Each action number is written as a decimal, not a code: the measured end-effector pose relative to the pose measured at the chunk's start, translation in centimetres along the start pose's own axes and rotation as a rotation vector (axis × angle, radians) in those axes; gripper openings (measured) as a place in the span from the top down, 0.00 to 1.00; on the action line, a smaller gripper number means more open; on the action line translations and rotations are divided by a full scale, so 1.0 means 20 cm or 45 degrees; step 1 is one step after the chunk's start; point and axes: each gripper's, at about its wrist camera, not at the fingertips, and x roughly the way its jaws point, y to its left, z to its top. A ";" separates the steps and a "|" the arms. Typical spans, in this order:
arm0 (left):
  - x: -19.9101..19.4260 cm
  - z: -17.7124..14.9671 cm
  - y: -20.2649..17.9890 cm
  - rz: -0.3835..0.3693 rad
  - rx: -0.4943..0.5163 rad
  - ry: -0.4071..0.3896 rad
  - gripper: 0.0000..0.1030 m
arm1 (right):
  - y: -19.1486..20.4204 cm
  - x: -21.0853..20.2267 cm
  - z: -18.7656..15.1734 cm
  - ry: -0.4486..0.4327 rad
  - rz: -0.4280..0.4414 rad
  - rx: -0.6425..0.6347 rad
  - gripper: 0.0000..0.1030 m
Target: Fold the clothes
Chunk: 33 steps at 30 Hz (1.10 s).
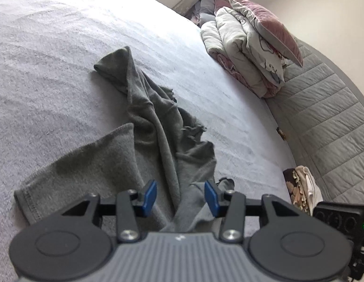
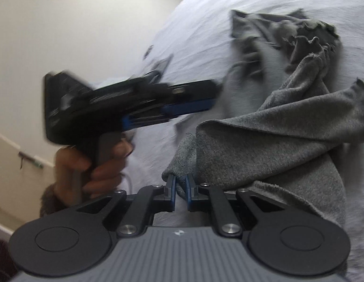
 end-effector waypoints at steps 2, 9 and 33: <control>0.02 0.00 0.00 -0.002 0.003 0.035 0.53 | 0.04 0.01 -0.01 0.012 0.044 -0.030 0.90; 0.11 -0.01 0.04 -0.006 -0.029 0.156 0.54 | 0.15 0.02 -0.05 0.100 0.164 -0.156 0.90; -0.35 0.07 0.25 0.597 0.051 -0.255 0.93 | -0.28 -0.16 0.18 -0.237 -0.221 0.112 0.64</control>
